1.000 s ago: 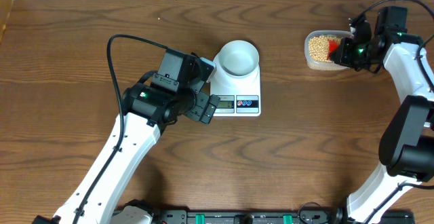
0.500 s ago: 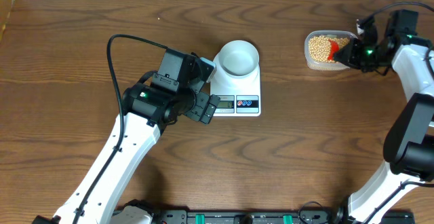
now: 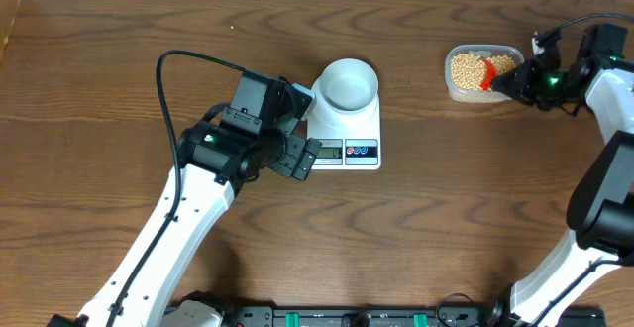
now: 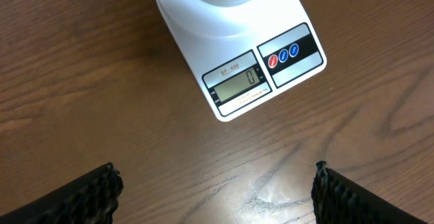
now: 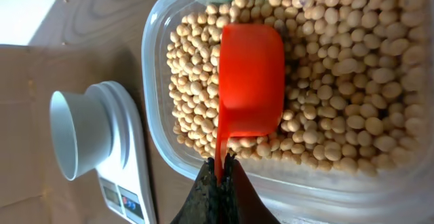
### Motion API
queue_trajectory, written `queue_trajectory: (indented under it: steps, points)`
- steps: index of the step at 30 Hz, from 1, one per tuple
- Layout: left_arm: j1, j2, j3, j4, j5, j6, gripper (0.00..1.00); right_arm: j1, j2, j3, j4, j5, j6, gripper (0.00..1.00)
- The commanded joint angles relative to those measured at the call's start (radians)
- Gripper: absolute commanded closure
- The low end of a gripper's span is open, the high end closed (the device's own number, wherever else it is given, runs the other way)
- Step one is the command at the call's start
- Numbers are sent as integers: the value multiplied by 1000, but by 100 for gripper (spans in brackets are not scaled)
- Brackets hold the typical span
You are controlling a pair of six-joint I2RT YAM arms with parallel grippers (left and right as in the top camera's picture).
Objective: Scoop item into bowl and weigh 50g on scale
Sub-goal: 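Dip the red scoop into the beans with the right gripper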
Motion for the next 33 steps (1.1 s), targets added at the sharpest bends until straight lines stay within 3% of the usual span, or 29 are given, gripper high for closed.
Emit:
queue_trajectory:
  steps: [1, 15, 33]
  points:
    - [3, 5, -3, -2, -9, 2, 8, 6, 56, -6, -5, -73, -12, 99]
    - [3, 5, -3, -2, -10, 2, 8, 1, 100, -6, -9, -177, -12, 99]
    - [3, 5, -3, -2, -10, 2, 8, -116, 100, -6, -40, -384, -59, 99]
